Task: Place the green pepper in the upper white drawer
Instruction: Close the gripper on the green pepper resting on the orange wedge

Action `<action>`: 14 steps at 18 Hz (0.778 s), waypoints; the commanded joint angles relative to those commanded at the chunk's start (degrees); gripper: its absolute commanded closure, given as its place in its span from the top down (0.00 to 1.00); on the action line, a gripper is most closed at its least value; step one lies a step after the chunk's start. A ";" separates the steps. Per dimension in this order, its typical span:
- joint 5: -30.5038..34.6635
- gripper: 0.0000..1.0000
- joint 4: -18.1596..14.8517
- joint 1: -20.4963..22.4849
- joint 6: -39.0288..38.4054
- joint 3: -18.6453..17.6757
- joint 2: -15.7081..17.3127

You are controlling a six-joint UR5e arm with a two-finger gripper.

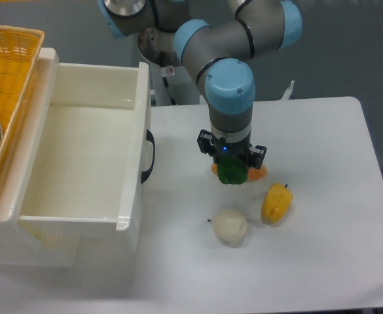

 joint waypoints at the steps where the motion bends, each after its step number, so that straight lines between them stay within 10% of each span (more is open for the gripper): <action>1: 0.00 0.41 0.00 0.00 0.00 -0.26 0.00; 14: -2.46 0.41 -0.26 1.58 -2.46 0.62 0.53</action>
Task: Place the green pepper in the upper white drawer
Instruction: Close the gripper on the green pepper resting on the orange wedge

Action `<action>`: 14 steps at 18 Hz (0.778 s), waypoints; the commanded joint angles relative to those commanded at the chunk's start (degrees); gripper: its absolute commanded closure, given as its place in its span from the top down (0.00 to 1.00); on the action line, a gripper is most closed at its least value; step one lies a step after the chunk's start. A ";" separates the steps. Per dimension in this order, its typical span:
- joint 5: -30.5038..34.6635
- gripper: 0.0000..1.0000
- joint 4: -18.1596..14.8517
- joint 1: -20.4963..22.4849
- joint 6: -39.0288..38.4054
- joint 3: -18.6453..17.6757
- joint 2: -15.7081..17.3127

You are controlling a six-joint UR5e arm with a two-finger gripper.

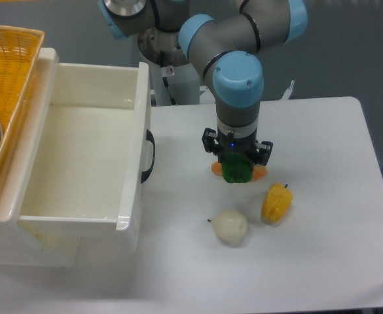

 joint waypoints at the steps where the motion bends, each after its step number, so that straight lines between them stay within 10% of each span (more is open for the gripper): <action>1: -0.17 0.41 0.00 0.00 -0.61 -0.09 0.35; 14: -10.37 0.41 -5.62 3.25 -13.17 0.61 9.75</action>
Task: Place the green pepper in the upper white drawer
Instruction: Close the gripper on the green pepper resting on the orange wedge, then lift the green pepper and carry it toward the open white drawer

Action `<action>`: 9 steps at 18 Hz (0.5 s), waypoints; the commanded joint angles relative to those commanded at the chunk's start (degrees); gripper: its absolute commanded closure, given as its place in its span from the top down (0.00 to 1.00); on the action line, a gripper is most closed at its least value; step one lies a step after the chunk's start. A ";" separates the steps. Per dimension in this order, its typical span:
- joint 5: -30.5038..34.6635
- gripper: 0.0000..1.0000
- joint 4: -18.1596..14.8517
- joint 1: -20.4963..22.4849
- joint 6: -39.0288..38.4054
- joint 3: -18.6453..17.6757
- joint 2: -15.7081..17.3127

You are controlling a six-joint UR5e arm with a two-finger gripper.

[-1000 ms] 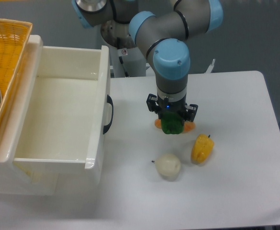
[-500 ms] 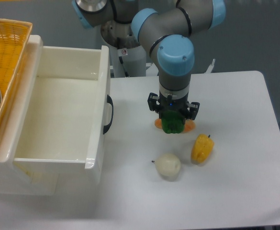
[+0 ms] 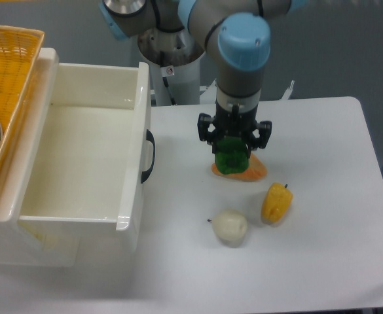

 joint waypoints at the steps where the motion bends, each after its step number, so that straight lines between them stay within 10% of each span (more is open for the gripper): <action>1: -1.14 0.41 -0.09 -0.09 -2.02 0.00 0.53; 9: -8.43 0.45 -0.53 -0.09 -13.36 0.35 3.96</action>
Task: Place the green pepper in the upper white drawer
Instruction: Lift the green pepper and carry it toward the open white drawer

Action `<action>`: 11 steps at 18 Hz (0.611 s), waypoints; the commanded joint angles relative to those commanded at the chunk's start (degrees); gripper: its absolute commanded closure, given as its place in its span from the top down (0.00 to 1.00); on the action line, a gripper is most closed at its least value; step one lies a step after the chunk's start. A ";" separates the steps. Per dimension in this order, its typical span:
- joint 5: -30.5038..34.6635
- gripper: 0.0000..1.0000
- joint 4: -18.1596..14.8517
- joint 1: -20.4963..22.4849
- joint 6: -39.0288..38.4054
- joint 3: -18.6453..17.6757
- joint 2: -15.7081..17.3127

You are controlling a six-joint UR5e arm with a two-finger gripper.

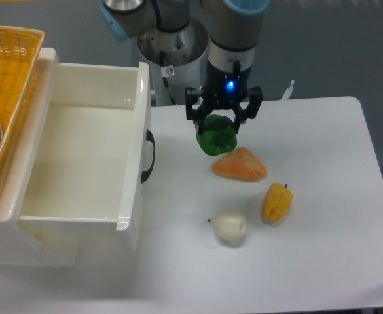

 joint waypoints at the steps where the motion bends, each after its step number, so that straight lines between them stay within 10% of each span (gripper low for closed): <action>1: -1.50 0.45 0.00 0.09 -0.88 0.00 0.44; 11: -6.96 0.45 -2.89 -2.28 -4.84 -0.35 5.28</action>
